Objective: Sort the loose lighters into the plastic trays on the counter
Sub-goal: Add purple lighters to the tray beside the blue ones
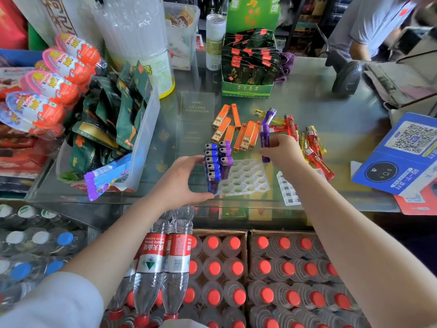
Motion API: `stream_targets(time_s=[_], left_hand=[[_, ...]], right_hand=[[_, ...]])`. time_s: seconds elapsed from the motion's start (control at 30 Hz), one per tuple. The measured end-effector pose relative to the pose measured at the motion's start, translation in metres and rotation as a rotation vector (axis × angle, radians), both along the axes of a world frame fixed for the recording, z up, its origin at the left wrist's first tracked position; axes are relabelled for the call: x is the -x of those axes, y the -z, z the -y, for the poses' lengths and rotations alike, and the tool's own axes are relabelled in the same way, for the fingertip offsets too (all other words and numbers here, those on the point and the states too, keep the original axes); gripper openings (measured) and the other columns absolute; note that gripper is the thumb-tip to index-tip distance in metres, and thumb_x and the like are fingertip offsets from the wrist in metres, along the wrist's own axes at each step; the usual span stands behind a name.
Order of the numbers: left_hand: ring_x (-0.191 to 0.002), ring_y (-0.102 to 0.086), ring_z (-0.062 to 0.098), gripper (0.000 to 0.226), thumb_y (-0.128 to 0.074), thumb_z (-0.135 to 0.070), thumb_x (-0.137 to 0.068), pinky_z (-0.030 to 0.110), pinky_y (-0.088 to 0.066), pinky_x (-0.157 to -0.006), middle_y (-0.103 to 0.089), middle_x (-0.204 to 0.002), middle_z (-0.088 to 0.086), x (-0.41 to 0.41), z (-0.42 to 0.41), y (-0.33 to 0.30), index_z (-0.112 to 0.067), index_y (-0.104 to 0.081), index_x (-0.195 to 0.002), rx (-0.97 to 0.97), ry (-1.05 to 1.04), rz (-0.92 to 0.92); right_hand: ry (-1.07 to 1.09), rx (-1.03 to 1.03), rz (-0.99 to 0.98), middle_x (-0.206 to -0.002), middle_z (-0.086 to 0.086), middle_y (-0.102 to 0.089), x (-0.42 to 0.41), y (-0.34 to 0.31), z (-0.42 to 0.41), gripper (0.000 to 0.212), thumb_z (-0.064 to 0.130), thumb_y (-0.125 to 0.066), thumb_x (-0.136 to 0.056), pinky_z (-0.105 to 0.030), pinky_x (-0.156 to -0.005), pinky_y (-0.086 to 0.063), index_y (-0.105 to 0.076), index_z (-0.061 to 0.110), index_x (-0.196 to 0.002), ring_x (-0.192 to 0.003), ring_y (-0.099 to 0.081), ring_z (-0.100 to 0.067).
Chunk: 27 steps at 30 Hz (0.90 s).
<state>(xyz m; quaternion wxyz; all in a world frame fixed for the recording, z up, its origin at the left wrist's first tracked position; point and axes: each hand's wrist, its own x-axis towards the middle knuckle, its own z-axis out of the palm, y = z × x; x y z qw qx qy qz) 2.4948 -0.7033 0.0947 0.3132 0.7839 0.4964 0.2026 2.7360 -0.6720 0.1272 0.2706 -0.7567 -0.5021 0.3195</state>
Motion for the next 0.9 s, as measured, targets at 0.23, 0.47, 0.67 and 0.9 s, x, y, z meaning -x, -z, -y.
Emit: stream_targets(time_s=[0.23,0.47,0.67,0.9], left_hand=[[-0.115,-0.038,0.004,0.078,-0.075,-0.047,-0.06,0.025,-0.03,-0.095,-0.05,-0.128,-0.008,0.0,0.001,0.006,-0.025,-0.045,-0.128,-0.013,-0.01,-0.001],[-0.119,-0.037,0.008,0.078,-0.076,-0.047,-0.061,0.03,-0.032,-0.099,-0.048,-0.129,-0.006,0.001,-0.001,0.004,-0.024,-0.044,-0.128,0.001,-0.002,-0.033],[-0.117,-0.035,0.006,0.077,-0.077,-0.043,-0.062,0.028,-0.031,-0.098,-0.047,-0.128,-0.005,0.001,-0.002,0.0,-0.024,-0.043,-0.128,0.005,0.023,-0.026],[-0.12,-0.036,0.008,0.079,-0.077,-0.045,-0.061,0.029,-0.03,-0.098,-0.047,-0.131,-0.006,0.002,-0.003,0.006,-0.024,-0.042,-0.13,-0.007,0.017,-0.017]], right_hand=[[-0.267,-0.197,-0.149,-0.077,0.008,-0.067,0.015,-0.011,0.054,0.012,0.01,-0.067,-0.08,-0.017,-0.067,-0.053,-0.063,0.012,-0.091,-0.067,-0.062,-0.002],[-0.46,-0.148,0.018,-0.085,-0.011,-0.072,0.038,0.005,0.058,0.015,0.013,-0.062,-0.085,-0.041,-0.075,-0.056,-0.063,-0.002,-0.09,-0.078,-0.069,-0.019],[-0.61,-0.265,0.327,-0.088,-0.012,-0.065,0.039,0.0,0.057,0.021,0.021,-0.061,-0.087,-0.042,-0.067,-0.052,-0.057,0.001,-0.09,-0.074,-0.06,-0.028],[-0.626,-0.344,0.361,-0.082,-0.01,-0.066,0.045,0.006,0.058,0.025,0.025,-0.064,-0.084,-0.034,-0.057,-0.046,-0.06,0.001,-0.086,-0.066,-0.054,-0.024]])
